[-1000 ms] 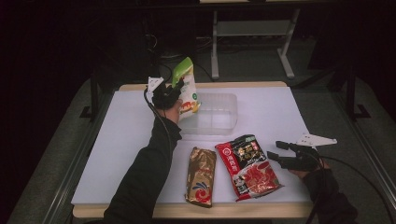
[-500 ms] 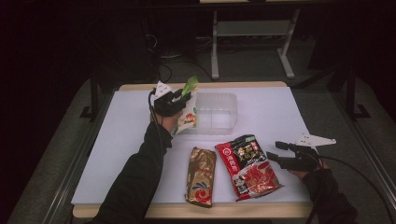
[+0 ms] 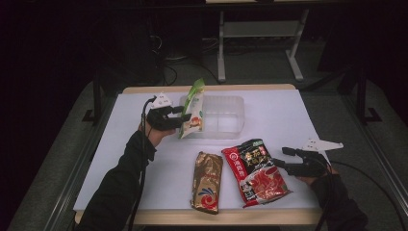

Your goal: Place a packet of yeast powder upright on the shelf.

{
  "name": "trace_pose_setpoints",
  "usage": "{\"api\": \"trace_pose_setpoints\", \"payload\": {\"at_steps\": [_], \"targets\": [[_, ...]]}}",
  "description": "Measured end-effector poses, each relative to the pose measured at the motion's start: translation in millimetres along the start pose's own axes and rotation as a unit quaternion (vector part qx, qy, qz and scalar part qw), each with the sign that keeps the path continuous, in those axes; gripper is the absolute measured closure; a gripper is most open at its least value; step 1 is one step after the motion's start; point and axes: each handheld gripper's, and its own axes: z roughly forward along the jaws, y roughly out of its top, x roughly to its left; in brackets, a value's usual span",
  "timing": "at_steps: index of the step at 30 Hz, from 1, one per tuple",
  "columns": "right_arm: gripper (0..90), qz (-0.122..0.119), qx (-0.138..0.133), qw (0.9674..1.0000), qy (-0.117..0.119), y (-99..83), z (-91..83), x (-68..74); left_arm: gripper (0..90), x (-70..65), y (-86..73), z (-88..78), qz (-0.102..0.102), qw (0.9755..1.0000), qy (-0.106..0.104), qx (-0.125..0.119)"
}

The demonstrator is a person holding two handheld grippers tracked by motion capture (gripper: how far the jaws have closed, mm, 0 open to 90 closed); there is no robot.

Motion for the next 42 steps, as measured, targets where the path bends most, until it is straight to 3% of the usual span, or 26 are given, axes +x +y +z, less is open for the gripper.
{"api": "trace_pose_setpoints", "payload": {"at_steps": [1,3,5,6,7,8,11,14,17,24,28,30,40,42], "targets": [[34.3,-0.002,0.001,1.0,0.0,0.1,0.5,0.4,59.3,-4.2,-3.2,-1.8,0.011,0.9998,0.01,0.009],[34.3,-0.003,0.002,1.0,0.001,0.5,1.1,1.6,63.9,-8.0,-8.0,-4.5,0.021,0.9994,-0.007,0.025],[34.3,-0.004,0.004,1.0,0.002,0.8,1.3,2.2,64.9,-10.9,-12.2,-5.3,0.029,0.9989,-0.008,0.036],[34.3,-0.005,0.005,1.0,0.002,0.8,1.5,2.4,67.3,-12.5,-15.1,-3.3,0.04,0.9974,-0.015,0.059],[34.3,-0.005,0.006,1.0,0.002,0.7,1.8,2.7,67.8,-13.8,-17.3,-1.0,0.053,0.9962,-0.004,0.069],[34.3,-0.005,0.007,1.0,0.003,0.6,2.3,2.6,67.8,-15.1,-18.9,0.9,0.061,0.9954,0.025,0.069],[34.3,-0.005,0.009,0.9999,0.002,0.4,4.1,3.2,67.9,-11.5,-18.0,4.7,0.049,0.9966,0.017,0.064],[34.3,-0.007,0.011,0.9999,0.002,0.5,4.4,3.6,69.2,-11.3,-13.9,10.2,0.054,0.9958,0.017,0.072],[34.3,-0.004,0.011,0.9999,0.001,0.3,4.7,3.1,70.6,-13.5,-9.4,18.5,0.072,0.9934,0.022,0.087],[34.4,-0.006,0.011,0.9999,0.003,0.0,5.4,3.1,72.5,-10.2,-2.8,35.7,0.074,0.991,0.029,0.107],[34.4,-0.004,0.014,0.9999,0.003,-0.3,6.6,2.6,75.6,-3.9,-0.7,46.8,0.085,0.9854,0.038,0.142],[34.4,-0.005,0.013,0.9999,0.003,-0.1,6.1,3.1,76.3,-1.8,-0.9,51.4,0.085,0.9843,0.037,0.15],[34.6,-0.003,0.014,0.9999,0.002,-0.9,5.1,2.1,79.2,0.5,-6.5,55.6,0.08,0.9851,0.031,0.149],[34.6,-0.003,0.014,0.9999,0.002,-0.8,5.2,2.7,79.9,-3.0,-6.8,58.1,0.09,0.9827,0.036,0.158]]}}
